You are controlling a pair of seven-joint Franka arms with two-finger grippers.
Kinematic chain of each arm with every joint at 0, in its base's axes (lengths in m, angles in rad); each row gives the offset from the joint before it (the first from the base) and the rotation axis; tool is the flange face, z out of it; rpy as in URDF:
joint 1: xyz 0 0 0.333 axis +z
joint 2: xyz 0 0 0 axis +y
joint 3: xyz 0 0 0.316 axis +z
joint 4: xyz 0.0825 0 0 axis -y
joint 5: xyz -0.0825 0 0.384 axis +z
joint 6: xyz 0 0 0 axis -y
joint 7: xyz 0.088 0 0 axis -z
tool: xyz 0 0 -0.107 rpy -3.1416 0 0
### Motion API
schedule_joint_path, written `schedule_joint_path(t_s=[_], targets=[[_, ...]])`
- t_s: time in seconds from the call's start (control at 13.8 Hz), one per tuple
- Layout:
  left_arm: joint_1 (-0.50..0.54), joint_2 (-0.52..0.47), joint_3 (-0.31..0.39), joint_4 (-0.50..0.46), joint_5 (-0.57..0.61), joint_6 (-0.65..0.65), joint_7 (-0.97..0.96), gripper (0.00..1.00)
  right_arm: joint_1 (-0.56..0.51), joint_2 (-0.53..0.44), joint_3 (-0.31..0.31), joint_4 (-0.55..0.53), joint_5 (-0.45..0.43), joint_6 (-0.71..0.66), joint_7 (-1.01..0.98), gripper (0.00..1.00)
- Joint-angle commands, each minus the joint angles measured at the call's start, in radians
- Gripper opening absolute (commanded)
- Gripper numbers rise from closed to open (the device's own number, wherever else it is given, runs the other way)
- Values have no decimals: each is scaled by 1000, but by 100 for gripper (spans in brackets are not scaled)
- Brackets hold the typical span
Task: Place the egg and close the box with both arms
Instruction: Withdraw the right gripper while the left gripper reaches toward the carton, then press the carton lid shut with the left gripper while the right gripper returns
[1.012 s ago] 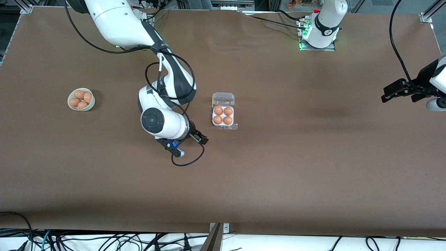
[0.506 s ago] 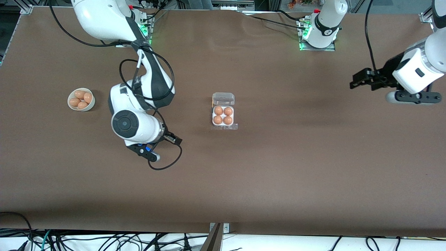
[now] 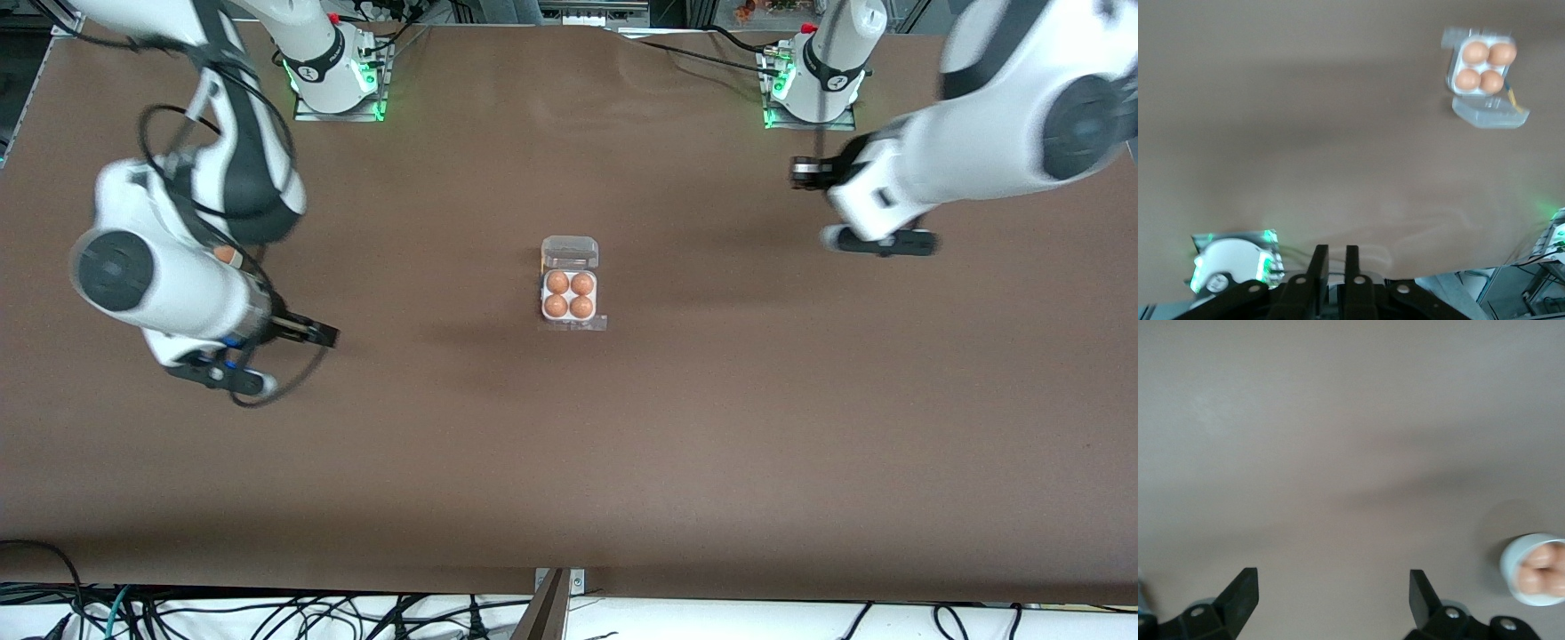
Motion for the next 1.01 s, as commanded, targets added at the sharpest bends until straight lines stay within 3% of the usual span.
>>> schedule_joint_path(t_s=[0.0,0.14,0.43,0.65,0.94], targets=[[-109,97,-3,29,-57,7,-85,13,-62,-196,40,-161,-37,39,-78,100],[-141,164,-3,58,-119,45,-93,9,-111,-296,43,-198,-37,26,-83,100],[-256,322,-2,129,-114,87,-142,5,-143,-384,45,-181,-70,-98,-123,100],[-324,396,-2,132,-113,190,-179,5,-165,-393,43,-125,-70,-171,-189,100],[-365,474,-2,132,-113,222,-182,5,-192,-390,43,-115,-66,-173,-238,100]])
